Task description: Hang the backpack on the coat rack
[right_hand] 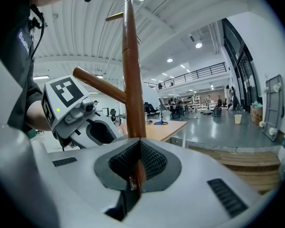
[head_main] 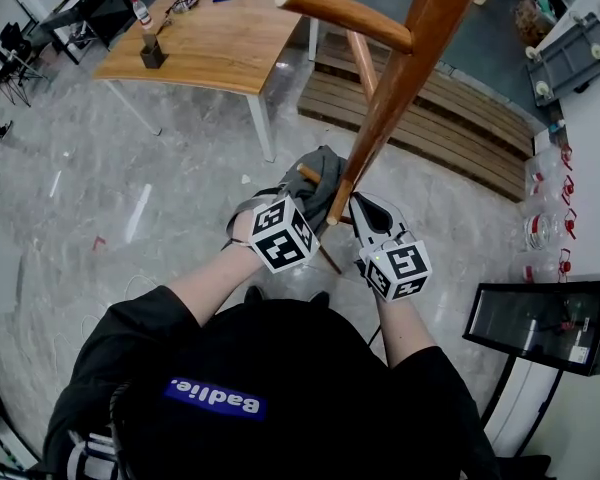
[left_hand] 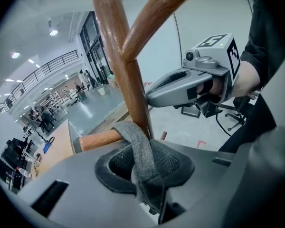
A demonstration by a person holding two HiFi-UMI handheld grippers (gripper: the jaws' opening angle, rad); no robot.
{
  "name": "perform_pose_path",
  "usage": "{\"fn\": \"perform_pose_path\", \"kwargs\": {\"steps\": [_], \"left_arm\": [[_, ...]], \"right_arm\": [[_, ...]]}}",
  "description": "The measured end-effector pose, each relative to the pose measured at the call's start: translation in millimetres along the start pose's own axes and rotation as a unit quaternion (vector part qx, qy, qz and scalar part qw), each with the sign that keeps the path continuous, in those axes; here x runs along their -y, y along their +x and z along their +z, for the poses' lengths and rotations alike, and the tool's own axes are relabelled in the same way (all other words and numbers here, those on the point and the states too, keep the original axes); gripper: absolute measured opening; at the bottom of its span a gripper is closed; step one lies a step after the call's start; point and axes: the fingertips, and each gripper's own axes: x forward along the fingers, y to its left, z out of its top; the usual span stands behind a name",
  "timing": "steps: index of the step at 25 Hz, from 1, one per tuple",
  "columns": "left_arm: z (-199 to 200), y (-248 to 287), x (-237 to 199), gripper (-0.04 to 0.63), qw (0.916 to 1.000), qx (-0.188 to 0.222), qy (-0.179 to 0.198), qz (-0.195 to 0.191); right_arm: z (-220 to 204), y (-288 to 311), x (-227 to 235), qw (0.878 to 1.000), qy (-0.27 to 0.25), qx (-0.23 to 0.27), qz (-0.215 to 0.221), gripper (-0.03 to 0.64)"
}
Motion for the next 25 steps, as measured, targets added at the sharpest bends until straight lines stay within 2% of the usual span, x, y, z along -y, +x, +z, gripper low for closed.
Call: {"fn": "perform_pose_path", "kwargs": {"steps": [13, 19, 25], "left_arm": [[-10, -13, 1, 0.12, 0.9979, 0.057, -0.032, -0.001], [-15, -30, 1, 0.138, 0.9925, 0.11, -0.052, -0.013], [-26, -62, 0, 0.138, 0.9862, 0.16, -0.04, -0.018]], "right_arm": [[1, -1, -13, 0.999, -0.012, -0.027, -0.033, 0.005], [-2, -4, -20, 0.996, -0.012, -0.044, -0.071, 0.005], [-8, -18, -23, 0.99, 0.027, -0.042, -0.132, 0.005]]}}
